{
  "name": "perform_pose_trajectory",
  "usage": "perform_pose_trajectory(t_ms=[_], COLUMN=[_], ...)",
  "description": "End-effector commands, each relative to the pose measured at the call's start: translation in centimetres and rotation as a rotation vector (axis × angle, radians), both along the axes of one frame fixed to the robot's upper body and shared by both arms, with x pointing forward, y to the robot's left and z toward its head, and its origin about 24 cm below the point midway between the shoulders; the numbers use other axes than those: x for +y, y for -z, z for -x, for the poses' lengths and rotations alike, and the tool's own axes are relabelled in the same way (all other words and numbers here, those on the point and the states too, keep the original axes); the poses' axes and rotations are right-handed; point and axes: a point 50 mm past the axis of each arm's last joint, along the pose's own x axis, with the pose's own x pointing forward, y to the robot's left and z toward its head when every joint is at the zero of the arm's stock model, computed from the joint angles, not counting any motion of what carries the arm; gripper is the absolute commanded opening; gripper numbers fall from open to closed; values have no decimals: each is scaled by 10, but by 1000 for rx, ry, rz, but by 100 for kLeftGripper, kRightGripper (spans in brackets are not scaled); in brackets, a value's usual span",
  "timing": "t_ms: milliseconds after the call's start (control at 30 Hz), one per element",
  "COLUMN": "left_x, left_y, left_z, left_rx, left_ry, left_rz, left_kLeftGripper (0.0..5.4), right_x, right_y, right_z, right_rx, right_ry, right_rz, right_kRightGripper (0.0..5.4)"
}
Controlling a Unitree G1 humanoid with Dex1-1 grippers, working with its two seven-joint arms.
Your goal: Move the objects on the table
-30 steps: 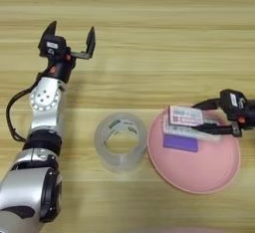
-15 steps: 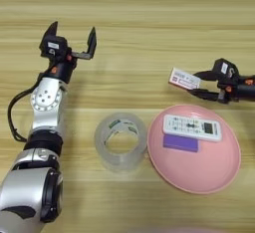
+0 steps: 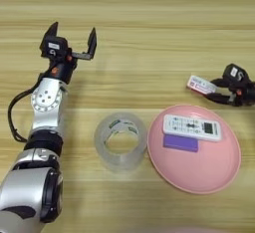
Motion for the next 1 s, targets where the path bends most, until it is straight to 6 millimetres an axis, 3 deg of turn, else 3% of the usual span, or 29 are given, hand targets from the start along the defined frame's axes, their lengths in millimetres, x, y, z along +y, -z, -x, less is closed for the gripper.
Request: perform_pose_trajectory(t_ms=[33,333,367,533,733,1000], left_x=[-2,-2,-3,-3,-4,-4], left_y=[-3,-3,-3,-3,-3,-3], left_z=[-1,-1,-1,-1,-2,-2], left_rx=[-15,-13,-13,-11,-12,-11], left_ry=[12,17,17,18,19,19], left_rz=[-13,-17,-17,-16,-16,-15], left_kLeftGripper=[540,540,540,540,540,540], right_x=[-7,-10,-10,-11,-8,4], right_y=[11,19,19,12,-20,-37], right_z=[3,4,4,2,-3,9], right_rx=[34,48,47,8,-145,-239], right_ry=[-5,-16,-20,-19,-51,-175], right_rz=[32,46,47,34,-10,-70], right_kRightGripper=[210,210,247,303,393,494])
